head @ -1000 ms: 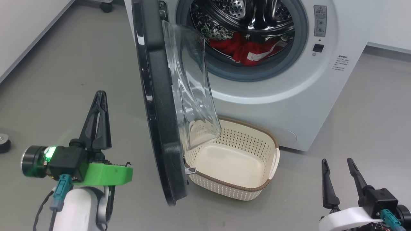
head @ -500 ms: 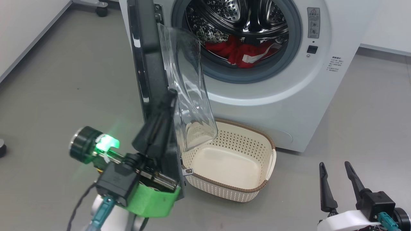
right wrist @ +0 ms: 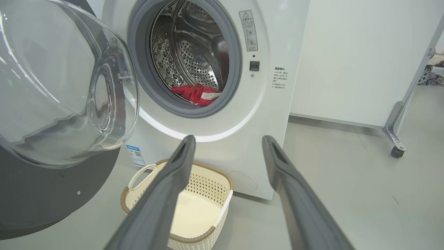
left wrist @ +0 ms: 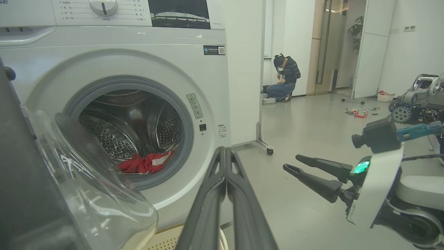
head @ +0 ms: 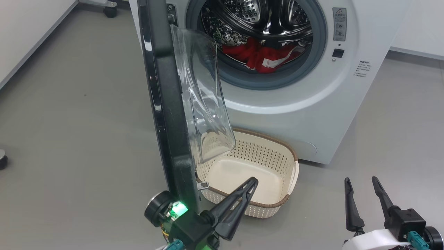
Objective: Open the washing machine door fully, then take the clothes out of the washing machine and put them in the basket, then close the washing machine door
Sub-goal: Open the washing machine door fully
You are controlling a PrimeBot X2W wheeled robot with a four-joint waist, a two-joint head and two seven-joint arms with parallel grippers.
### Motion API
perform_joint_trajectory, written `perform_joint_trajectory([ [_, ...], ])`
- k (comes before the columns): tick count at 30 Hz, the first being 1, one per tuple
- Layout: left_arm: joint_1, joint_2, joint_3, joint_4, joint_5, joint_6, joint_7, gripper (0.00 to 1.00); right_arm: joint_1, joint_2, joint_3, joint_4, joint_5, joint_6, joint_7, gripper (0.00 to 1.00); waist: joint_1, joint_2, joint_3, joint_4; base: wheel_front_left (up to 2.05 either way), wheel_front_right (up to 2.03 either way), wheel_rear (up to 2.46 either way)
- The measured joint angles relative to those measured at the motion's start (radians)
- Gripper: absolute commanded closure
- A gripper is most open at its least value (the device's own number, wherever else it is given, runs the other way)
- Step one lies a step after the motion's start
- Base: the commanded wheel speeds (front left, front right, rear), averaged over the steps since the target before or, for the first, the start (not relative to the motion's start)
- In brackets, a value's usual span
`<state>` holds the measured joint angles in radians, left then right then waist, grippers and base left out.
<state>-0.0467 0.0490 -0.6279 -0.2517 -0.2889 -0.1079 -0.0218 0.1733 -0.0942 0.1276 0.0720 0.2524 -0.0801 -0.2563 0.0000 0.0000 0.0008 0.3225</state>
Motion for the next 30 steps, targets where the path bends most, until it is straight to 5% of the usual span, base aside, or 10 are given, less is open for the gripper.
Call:
perform_joint_trajectory([
  [30,0.052,0.037,0.100,0.152,0.033,0.086,0.117,1.00,-0.001,0.000,-0.014,-0.001,-0.009,0.017,0.000,0.00,0.0000,0.0000,0.033,-0.010,0.00,0.00,0.00],
])
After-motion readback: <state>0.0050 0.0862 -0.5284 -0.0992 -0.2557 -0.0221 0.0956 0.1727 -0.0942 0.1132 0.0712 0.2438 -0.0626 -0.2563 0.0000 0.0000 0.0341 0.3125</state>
